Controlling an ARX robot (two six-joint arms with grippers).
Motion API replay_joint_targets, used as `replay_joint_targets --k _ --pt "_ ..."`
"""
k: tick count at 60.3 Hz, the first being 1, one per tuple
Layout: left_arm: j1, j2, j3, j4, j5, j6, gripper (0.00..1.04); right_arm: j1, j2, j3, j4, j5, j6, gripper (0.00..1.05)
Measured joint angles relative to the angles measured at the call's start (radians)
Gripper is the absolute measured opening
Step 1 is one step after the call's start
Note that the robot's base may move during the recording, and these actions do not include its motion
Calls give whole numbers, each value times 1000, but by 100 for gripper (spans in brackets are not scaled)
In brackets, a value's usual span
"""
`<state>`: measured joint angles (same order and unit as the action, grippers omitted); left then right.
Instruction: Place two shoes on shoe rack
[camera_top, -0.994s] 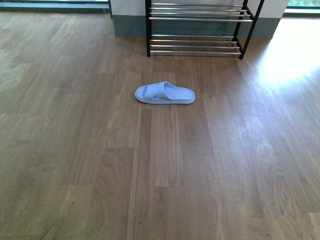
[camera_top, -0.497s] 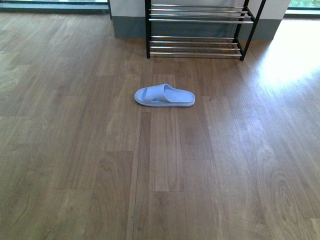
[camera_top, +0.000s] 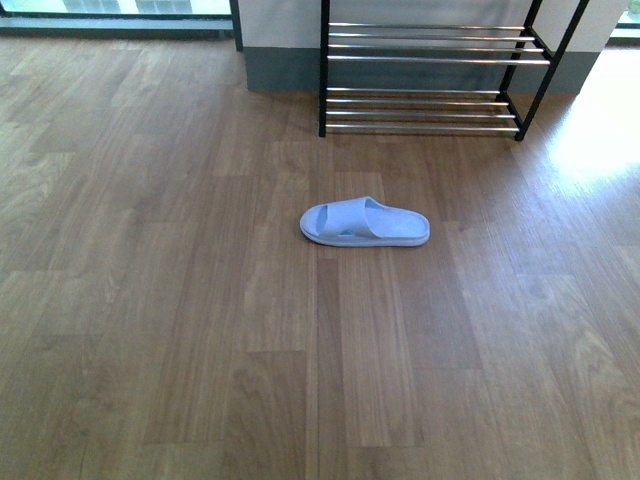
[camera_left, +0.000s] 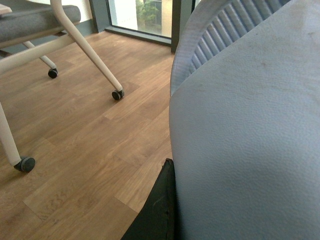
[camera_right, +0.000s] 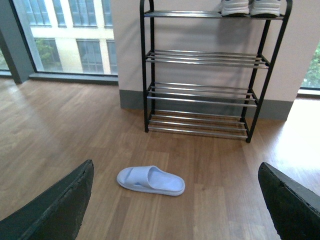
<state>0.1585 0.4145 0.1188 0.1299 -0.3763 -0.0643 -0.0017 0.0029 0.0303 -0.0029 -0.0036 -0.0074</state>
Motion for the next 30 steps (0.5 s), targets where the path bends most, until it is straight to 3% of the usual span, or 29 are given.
replay_joint_targets --k 30 --pt "1 0 0 1 2 0 2 0 0 0 0 4 0 95"
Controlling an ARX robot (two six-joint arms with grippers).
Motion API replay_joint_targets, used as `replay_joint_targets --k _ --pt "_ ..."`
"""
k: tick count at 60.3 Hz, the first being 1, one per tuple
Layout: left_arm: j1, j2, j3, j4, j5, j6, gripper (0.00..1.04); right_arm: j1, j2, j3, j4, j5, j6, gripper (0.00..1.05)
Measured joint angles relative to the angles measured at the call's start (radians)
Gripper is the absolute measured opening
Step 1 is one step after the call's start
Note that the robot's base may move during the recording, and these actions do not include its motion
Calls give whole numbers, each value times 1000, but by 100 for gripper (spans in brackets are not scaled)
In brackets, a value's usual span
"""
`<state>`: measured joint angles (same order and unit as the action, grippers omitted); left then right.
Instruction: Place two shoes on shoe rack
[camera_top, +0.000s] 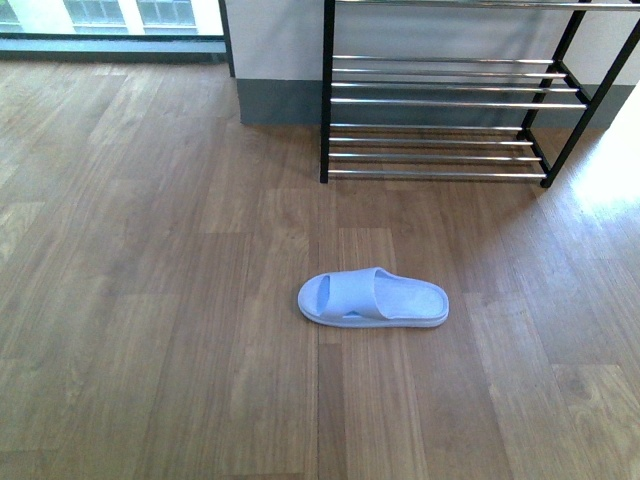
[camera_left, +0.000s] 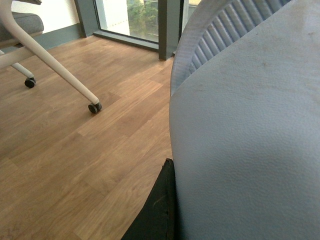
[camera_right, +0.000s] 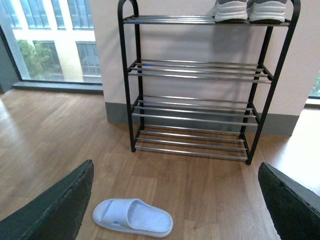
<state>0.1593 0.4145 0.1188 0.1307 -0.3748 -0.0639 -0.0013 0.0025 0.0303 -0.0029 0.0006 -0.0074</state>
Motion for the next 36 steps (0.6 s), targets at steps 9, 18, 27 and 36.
replay_joint_targets --k 9,18,27,36 --pt "0 0 0 0 0 0 2 0 0 0 0 0 0 95" --pt "0 0 0 0 0 0 2 0 0 0 0 0 0 95" --pt "0 0 0 0 0 0 2 -20 2 -2 27 -96 -32 95" --pt "0 2 0 0 0 0 2 34 297 3 210 -153 -101 95"
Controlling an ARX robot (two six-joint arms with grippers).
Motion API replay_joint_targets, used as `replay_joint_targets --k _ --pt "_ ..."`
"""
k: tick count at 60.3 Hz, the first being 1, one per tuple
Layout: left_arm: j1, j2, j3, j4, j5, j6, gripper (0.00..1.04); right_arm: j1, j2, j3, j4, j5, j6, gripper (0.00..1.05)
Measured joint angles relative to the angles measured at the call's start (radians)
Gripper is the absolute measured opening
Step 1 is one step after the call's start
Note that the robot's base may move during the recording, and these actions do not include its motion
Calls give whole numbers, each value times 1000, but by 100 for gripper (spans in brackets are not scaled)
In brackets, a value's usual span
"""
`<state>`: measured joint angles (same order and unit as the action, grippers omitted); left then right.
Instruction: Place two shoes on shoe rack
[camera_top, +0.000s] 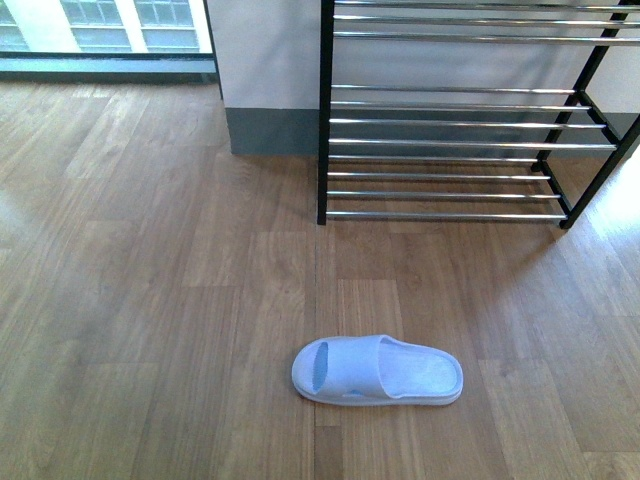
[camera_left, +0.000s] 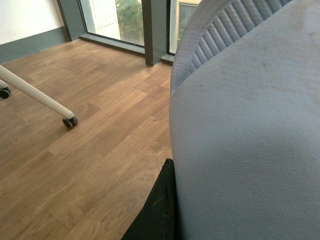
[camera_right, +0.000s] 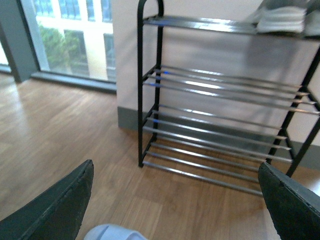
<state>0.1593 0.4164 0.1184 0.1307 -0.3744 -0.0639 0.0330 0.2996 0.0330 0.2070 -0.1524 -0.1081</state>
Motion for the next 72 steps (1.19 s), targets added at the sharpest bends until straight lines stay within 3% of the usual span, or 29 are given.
replay_joint_targets --k 6,15,21,29,36,53,72 --pt "0 0 0 0 0 0 2 30 364 29 270 10 -75 95" --pt "0 0 0 0 0 0 2 64 1049 234 696 82 -192 95" --pt "0 0 0 0 0 0 2 100 1447 369 816 105 -257 95" --pt "0 0 0 0 0 0 2 145 1919 521 857 112 -299 95" --pt "0 0 0 0 0 0 2 162 2107 615 852 108 -307 95" --pt "0 0 0 0 0 0 2 206 2374 797 810 77 -297 95" --pt "0 0 0 0 0 0 2 232 2540 978 745 50 -191 95"
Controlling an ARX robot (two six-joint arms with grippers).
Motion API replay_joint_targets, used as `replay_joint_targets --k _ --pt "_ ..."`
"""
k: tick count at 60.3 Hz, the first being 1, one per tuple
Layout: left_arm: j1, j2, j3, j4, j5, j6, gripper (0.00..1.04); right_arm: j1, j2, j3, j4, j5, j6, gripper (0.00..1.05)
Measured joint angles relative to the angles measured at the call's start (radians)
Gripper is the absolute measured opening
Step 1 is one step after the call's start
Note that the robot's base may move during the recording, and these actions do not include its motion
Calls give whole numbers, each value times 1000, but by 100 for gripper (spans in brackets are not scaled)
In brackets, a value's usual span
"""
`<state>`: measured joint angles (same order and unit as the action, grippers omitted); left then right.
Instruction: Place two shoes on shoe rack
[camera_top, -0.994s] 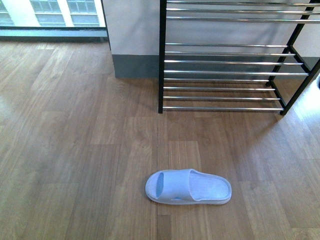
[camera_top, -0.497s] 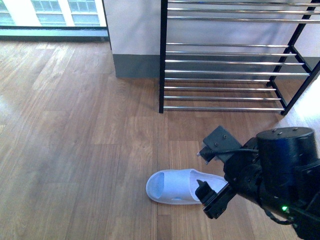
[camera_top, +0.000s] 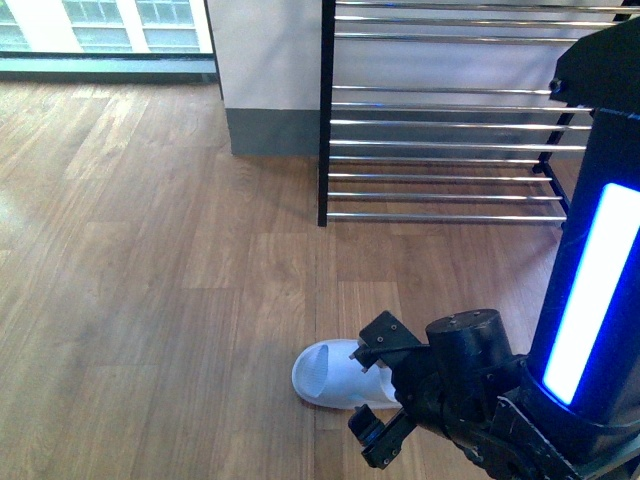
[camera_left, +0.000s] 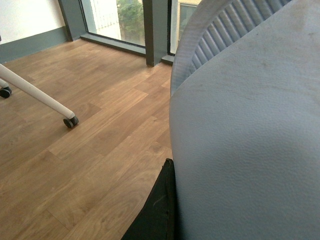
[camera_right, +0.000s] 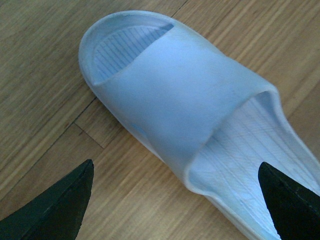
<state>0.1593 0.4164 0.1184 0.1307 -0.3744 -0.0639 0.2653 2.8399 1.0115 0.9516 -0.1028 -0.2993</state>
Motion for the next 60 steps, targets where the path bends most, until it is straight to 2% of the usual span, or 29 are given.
replay_joint_targets --k 23,32,42,60 --pt "0 0 0 0 0 0 2 35 93 131 -26 -1 113 93" --pt "0 0 0 0 0 0 2 45 117 167 -38 11 164 67" --pt "0 0 0 0 0 0 2 32 118 164 -26 21 172 46" --pt "0 0 0 0 0 0 2 -92 16 36 42 33 124 6"
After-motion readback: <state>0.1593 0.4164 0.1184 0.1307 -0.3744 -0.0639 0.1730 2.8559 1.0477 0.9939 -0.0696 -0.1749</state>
